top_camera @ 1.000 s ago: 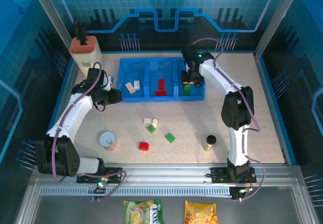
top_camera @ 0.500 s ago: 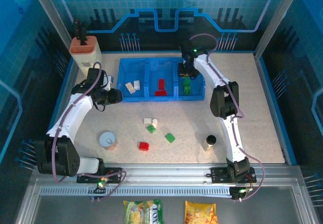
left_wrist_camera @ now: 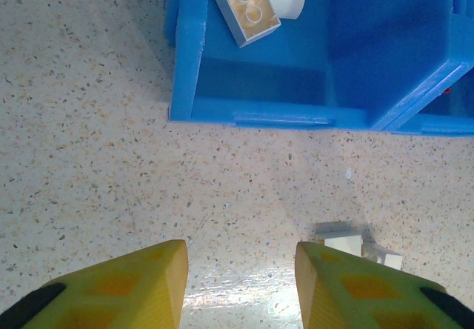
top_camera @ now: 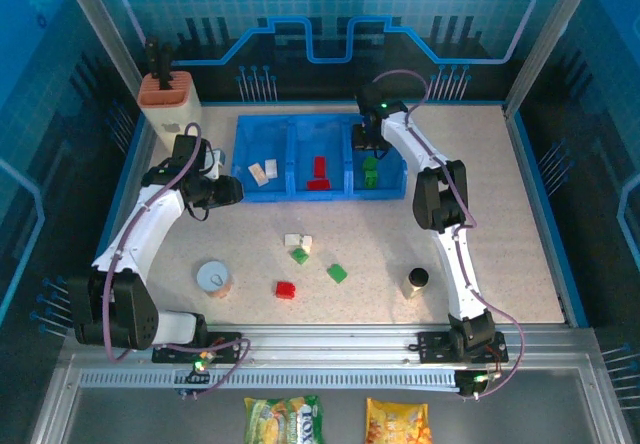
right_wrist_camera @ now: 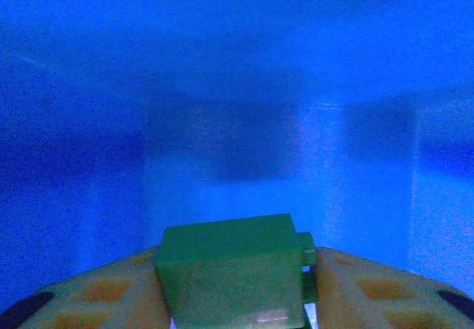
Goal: Sort the legos into containers by color
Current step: Place the lego in the container, then pick up the lego from the middle-left of the table.
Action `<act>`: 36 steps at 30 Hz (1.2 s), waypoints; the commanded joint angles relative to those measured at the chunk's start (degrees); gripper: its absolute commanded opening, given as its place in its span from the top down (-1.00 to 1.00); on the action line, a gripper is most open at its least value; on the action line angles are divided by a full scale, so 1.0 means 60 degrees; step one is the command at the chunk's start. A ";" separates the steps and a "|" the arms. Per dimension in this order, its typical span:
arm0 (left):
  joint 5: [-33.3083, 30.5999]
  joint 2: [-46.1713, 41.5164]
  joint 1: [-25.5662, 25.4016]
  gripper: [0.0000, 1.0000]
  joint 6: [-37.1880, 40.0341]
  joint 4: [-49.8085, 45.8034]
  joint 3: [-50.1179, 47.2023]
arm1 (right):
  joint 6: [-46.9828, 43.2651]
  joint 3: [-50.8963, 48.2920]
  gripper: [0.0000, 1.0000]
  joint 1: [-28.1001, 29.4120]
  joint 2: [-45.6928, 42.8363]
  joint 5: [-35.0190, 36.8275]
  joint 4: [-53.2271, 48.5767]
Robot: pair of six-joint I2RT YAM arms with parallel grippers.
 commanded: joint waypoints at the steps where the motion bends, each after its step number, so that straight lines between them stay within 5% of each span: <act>1: 0.0323 0.0030 0.0100 0.13 0.0093 0.0037 -0.0141 | -0.0049 0.0160 -0.08 -0.0080 -0.0135 0.0140 0.0067; 18: 0.0197 0.0292 -0.0824 0.12 -0.0327 -0.0851 0.0449 | -0.0039 -0.2290 -0.19 0.0289 -0.3313 0.0159 0.0034; 36: -0.0738 0.1110 -0.4193 0.10 -0.2172 -0.0688 0.0363 | 0.0572 -0.7205 -0.17 0.0509 -0.7273 0.0010 0.0858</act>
